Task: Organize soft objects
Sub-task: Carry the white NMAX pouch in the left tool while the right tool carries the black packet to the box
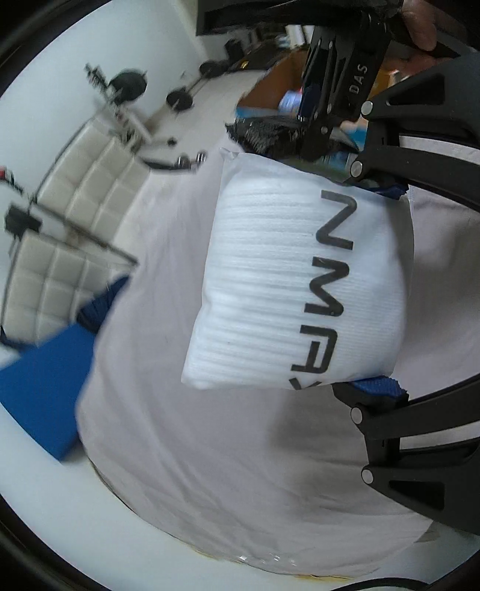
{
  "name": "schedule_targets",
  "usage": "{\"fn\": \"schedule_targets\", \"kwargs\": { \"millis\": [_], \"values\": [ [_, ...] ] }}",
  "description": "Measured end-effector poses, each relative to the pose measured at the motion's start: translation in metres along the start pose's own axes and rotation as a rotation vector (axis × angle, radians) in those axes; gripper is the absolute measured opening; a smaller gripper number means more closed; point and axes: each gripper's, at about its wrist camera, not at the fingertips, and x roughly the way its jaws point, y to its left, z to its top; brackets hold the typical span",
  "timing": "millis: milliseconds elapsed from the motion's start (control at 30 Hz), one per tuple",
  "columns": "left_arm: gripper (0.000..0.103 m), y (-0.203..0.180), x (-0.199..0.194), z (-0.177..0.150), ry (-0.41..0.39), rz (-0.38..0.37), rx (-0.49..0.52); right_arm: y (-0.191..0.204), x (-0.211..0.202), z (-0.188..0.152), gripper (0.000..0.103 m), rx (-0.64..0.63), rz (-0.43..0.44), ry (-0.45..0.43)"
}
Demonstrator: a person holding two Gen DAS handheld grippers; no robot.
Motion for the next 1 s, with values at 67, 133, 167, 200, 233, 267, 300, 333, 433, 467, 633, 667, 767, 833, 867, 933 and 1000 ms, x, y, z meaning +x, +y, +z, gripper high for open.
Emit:
{"fn": "schedule_targets", "kwargs": {
  "millis": [67, 133, 167, 200, 233, 267, 300, 333, 433, 467, 633, 667, 767, 833, 867, 933, 1000],
  "values": [
    [0.068, -0.017, -0.011, -0.001, -0.007, -0.031, 0.041, -0.029, -0.035, -0.014, 0.052, 0.032, 0.011, -0.034],
    [0.068, -0.045, -0.020, -0.003, -0.016, -0.061, 0.088, -0.049, -0.059, -0.023, 0.052, 0.067, 0.021, -0.060],
    [0.068, -0.059, -0.022, -0.004, -0.019, -0.070, 0.111, -0.057, -0.068, -0.029, 0.052, 0.084, 0.020, -0.072],
    [0.068, -0.070, -0.024, -0.003, -0.023, -0.079, 0.130, -0.071, -0.077, -0.037, 0.052, 0.106, 0.017, -0.087],
    [0.068, -0.083, -0.027, -0.003, -0.026, -0.087, 0.153, -0.085, -0.086, -0.050, 0.052, 0.125, 0.011, -0.097],
    [0.068, -0.097, -0.028, -0.004, -0.025, -0.099, 0.176, -0.100, -0.095, -0.064, 0.052, 0.149, 0.003, -0.107],
    [0.068, -0.110, -0.030, -0.007, -0.025, -0.109, 0.197, -0.112, -0.102, -0.074, 0.052, 0.170, -0.005, -0.115],
    [0.068, -0.122, -0.030, -0.009, -0.024, -0.114, 0.218, -0.124, -0.107, -0.083, 0.052, 0.188, -0.014, -0.118],
    [0.068, -0.157, -0.026, -0.010, -0.018, -0.127, 0.276, -0.159, -0.123, -0.103, 0.052, 0.253, -0.042, -0.130],
    [0.068, -0.171, -0.023, -0.010, -0.017, -0.128, 0.291, -0.174, -0.124, -0.112, 0.052, 0.275, -0.048, -0.134],
    [0.068, -0.227, -0.006, -0.013, -0.009, -0.120, 0.370, -0.229, -0.128, -0.147, 0.052, 0.359, -0.090, -0.139],
    [0.068, -0.238, -0.002, -0.012, -0.006, -0.117, 0.378, -0.241, -0.128, -0.156, 0.052, 0.375, -0.102, -0.137],
    [0.068, -0.259, 0.007, -0.014, 0.001, -0.106, 0.402, -0.268, -0.124, -0.172, 0.052, 0.409, -0.108, -0.127],
    [0.068, -0.268, 0.015, -0.014, 0.012, -0.103, 0.406, -0.278, -0.122, -0.179, 0.052, 0.425, -0.114, -0.125],
    [0.068, -0.273, 0.020, -0.014, 0.019, -0.101, 0.406, -0.285, -0.119, -0.181, 0.052, 0.432, -0.119, -0.121],
    [0.068, -0.282, 0.031, -0.012, 0.030, -0.089, 0.406, -0.296, -0.112, -0.184, 0.052, 0.453, -0.128, -0.115],
    [0.068, -0.290, 0.042, -0.011, 0.044, -0.081, 0.401, -0.311, -0.102, -0.188, 0.052, 0.473, -0.140, -0.106]
  ]
}}
